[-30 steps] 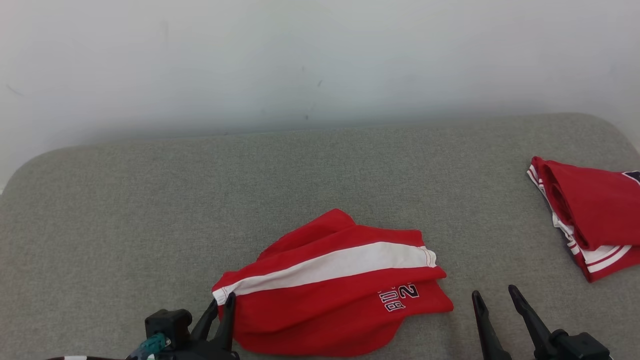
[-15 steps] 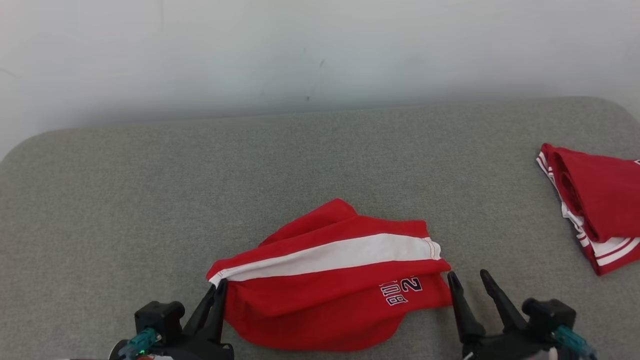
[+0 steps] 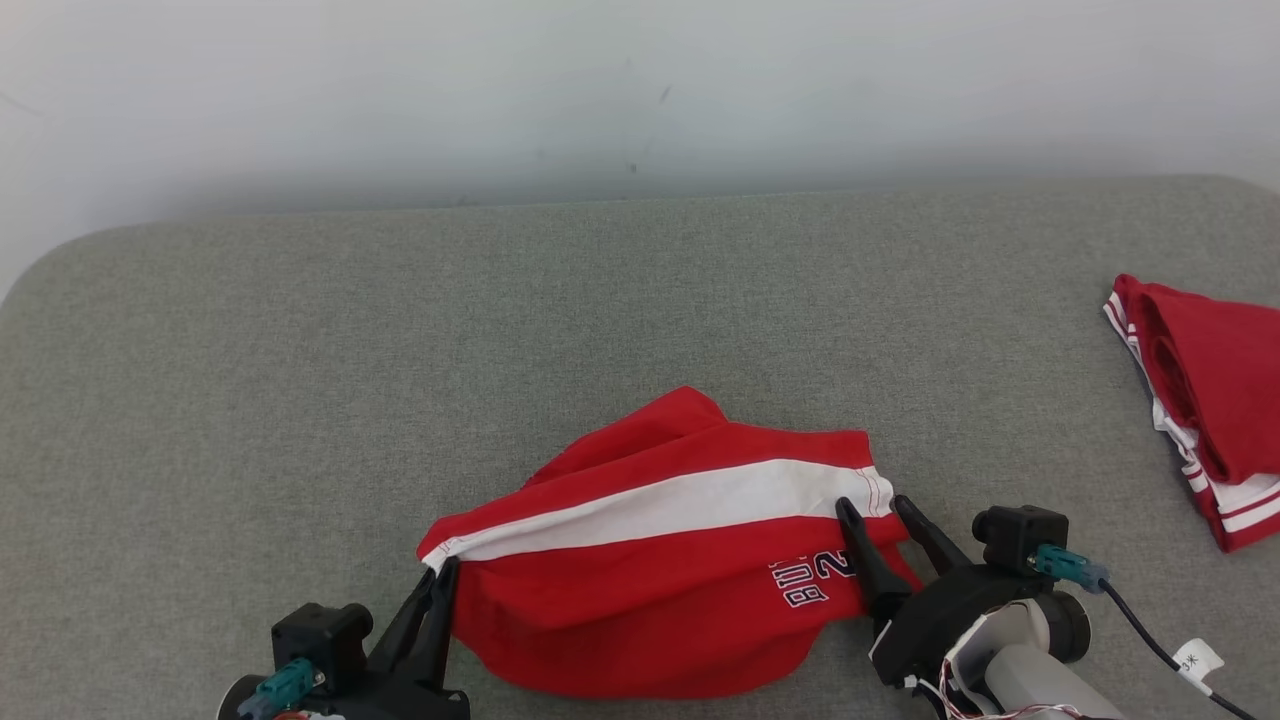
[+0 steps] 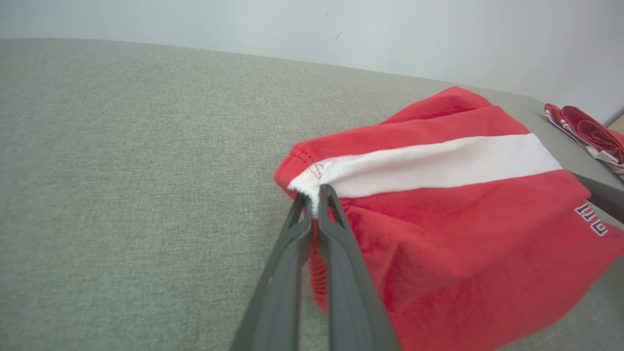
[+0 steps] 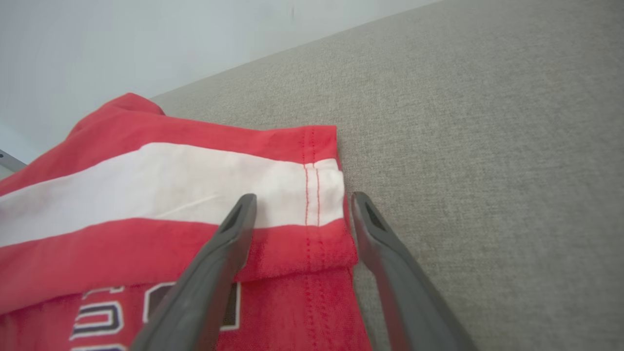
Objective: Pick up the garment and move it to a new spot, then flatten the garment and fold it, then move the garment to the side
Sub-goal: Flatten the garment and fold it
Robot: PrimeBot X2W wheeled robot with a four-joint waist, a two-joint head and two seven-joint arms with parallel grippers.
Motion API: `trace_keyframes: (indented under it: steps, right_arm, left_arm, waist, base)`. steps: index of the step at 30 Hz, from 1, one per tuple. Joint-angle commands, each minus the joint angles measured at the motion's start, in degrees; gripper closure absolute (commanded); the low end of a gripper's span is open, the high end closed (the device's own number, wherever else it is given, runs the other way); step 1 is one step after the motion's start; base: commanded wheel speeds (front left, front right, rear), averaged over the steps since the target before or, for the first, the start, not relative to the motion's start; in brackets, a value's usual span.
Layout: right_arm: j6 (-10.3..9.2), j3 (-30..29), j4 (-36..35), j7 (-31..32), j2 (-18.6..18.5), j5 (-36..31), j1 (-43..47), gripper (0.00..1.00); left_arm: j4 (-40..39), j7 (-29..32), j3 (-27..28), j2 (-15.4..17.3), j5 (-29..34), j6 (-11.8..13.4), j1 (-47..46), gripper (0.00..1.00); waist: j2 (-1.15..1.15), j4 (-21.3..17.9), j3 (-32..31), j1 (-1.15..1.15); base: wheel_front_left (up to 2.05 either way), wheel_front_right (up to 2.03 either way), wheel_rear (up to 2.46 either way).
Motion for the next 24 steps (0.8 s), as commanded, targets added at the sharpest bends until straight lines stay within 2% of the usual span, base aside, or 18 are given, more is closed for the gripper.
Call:
trace_keyframes:
  steps: [1,11,15,17,18,19,20,24]
  right_arm:
    - [-0.02,0.5,0.5,-0.2,-0.3,0.9,-0.8,0.00]
    - [-0.02,5.0,2.8,-0.4,-1.1,4.4,-3.9,0.00]
    - [-0.02,5.5,3.0,-0.4,-1.2,5.0,-4.2,0.19]
    - [-0.02,5.7,3.1,-0.4,-1.3,5.2,-4.5,0.55]
    - [-0.02,5.8,3.3,-0.4,-1.3,5.4,-4.7,0.60]
    - [-0.02,5.9,3.5,-0.4,-1.3,5.5,-4.9,0.74]
    - [-0.02,6.0,3.7,-0.4,-1.4,5.5,-5.1,1.00]
    - [-0.02,6.0,4.1,-0.4,-1.7,5.3,-5.3,1.00]
  left_arm:
    - [-0.2,0.1,0.0,0.4,0.2,0.2,-0.1,1.00]
    - [-0.3,0.3,-0.7,0.8,-0.1,0.2,0.6,1.00]
    - [-0.4,0.5,-0.9,1.0,-0.3,0.4,0.7,1.00]
    - [-0.4,0.6,-0.9,1.1,-0.4,0.4,0.7,1.00]
    - [-0.4,0.6,-0.9,1.1,-0.4,0.4,0.7,1.00]
    - [-0.4,0.7,-1.0,1.2,-0.4,0.4,0.6,1.00]
    - [-0.4,0.7,-1.0,1.2,-0.5,0.5,0.6,1.00]
    - [-0.3,0.4,-0.9,1.4,-0.6,0.7,0.5,1.00]
  waist:
    - [-0.01,0.0,0.0,-0.01]
    - [-0.01,-0.5,-0.2,-0.01]
    - [-0.01,-0.6,0.0,-0.01]
    - [-0.01,-0.7,0.1,-0.01]
    - [-0.01,-0.7,0.2,-0.01]
    - [-0.01,-0.7,0.2,-0.01]
    - [-0.01,-0.7,0.2,-0.01]
    - [-0.01,-0.7,0.0,-0.01]
  base:
    - [0.00,0.00,0.00]
    - [0.00,0.00,0.00]
    - [0.00,0.00,0.00]
    - [0.00,0.00,0.00]
    - [0.00,0.00,0.00]
    - [0.00,0.00,0.00]
    - [0.00,0.00,0.00]
    - [0.00,0.00,0.00]
